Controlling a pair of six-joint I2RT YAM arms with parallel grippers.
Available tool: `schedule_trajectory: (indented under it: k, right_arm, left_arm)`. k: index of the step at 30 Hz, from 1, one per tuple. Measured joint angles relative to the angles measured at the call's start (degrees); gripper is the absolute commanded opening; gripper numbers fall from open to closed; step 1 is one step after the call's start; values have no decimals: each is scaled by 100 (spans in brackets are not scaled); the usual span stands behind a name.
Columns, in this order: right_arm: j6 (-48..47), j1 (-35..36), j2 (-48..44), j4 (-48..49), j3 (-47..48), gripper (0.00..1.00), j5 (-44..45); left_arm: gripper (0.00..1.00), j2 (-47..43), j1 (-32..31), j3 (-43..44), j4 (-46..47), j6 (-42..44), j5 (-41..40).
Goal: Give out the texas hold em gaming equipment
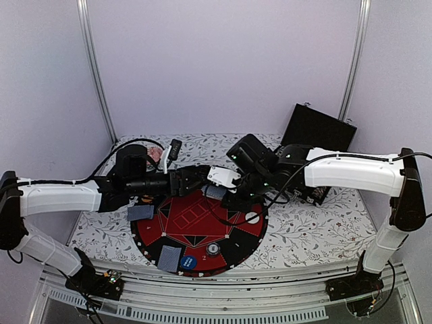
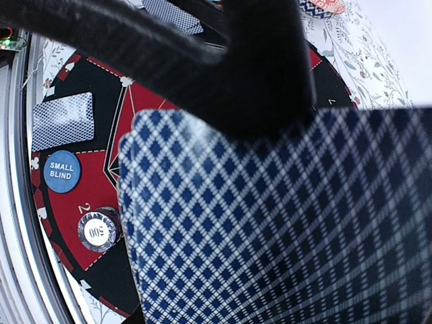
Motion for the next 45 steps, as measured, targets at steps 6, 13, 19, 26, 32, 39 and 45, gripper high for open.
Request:
schedule_trajectory:
  k: [6,13,19,26,32,39,45]
  right_arm:
    - [2,-2,24,-55,61,40,24]
    - [0,-2,26,-76,63,40,20]
    - [-11,2,26,-26,79,40,-33]
    - [-83,46,26,17,166,40,-153]
    - [-83,46,26,17,166,40,-146]
    - [-81,46,26,22,155,40,-92]
    - [-83,46,26,52,155,40,-81]
  left_arm:
    - [73,254,-11,238,24,68,76]
    - [74,240,-28,245,26,199,74]
    - [76,111,-42,144,291,310,306]
    - [74,59,-118,-109,697,361,424]
    - [59,232,-238,83,466,546,144]
    - [43,144,-306,136,284,682,-103]
    - [35,-133,-315,52,85,737,-328]
